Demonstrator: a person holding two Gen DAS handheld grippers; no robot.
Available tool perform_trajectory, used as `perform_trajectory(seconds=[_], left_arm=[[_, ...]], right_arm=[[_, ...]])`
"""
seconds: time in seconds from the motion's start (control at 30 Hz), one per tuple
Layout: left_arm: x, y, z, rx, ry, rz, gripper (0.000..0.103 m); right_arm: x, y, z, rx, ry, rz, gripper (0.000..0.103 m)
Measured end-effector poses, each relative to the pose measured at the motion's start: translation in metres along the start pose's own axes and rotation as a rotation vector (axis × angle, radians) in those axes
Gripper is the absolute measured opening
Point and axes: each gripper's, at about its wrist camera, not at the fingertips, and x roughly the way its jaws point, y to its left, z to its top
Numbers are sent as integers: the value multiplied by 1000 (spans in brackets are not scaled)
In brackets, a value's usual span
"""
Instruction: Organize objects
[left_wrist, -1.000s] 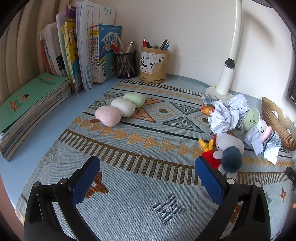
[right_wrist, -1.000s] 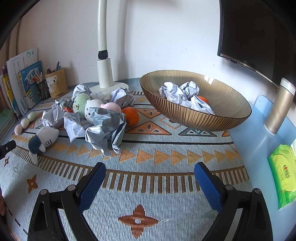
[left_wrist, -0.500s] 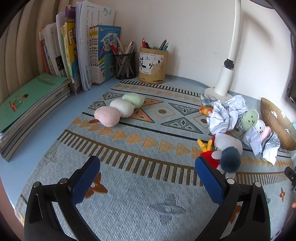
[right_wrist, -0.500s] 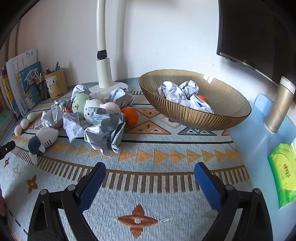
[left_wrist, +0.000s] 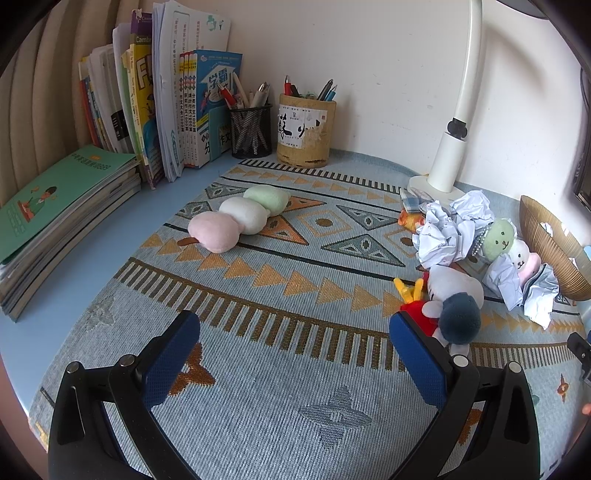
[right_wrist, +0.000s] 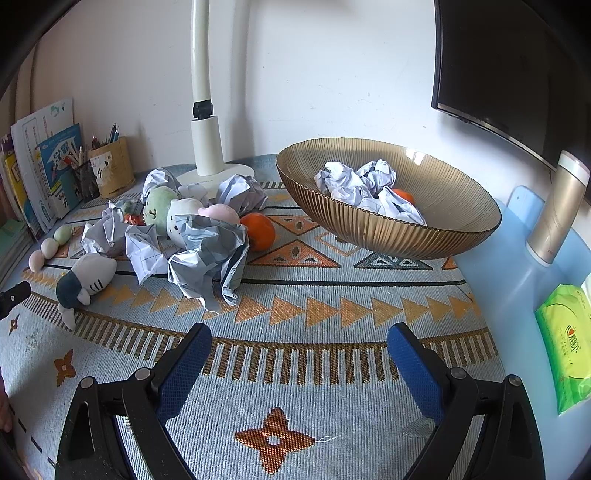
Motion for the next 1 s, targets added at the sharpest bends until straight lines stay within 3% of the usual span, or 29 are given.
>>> perform_trajectory(seconds=[1.0], left_arm=[[-1,1,0,-4,-9,-5,102]], right_arm=[[1,3,2,-15,8,9,97]])
